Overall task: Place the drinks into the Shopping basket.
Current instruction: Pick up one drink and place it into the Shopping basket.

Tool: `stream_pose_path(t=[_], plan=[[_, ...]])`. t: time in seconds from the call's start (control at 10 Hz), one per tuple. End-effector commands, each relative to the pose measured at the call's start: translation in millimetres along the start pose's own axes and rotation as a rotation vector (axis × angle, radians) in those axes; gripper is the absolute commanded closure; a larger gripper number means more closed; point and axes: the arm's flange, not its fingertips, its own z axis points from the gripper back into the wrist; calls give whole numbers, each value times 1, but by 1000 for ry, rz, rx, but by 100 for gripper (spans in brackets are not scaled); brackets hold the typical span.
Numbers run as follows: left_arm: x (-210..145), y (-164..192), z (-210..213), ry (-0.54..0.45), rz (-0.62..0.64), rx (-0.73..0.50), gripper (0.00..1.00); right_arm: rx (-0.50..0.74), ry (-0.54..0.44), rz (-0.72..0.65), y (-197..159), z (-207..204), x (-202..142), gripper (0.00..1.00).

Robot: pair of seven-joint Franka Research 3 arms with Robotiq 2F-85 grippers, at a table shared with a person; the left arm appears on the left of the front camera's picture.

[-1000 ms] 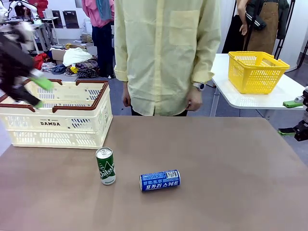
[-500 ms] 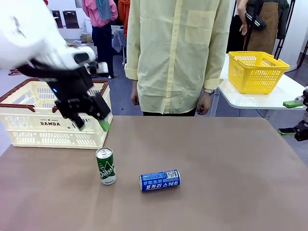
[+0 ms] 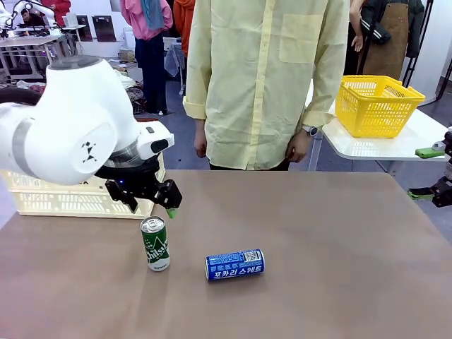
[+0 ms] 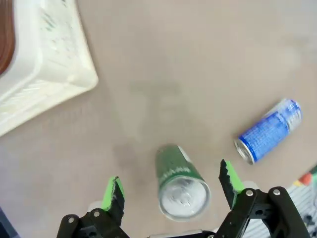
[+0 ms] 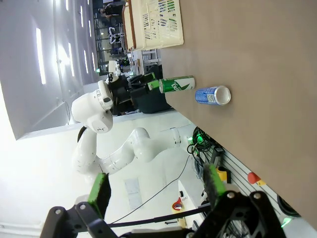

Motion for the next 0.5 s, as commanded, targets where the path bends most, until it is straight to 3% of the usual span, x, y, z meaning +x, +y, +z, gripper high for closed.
stream_pose_path(t=[0.0,0.1,0.2,0.4], plan=[[4,-3,-6,9,30,53,0,-11,14,-1,3,3,0,0],[4,-6,-10,85,9,-6,0,-11,14,-1,3,3,0,0],[2,2,-2,-9,16,25,0,-11,14,-1,3,3,0,0],[2,2,-2,-9,16,25,0,-11,14,-1,3,3,0,0]])
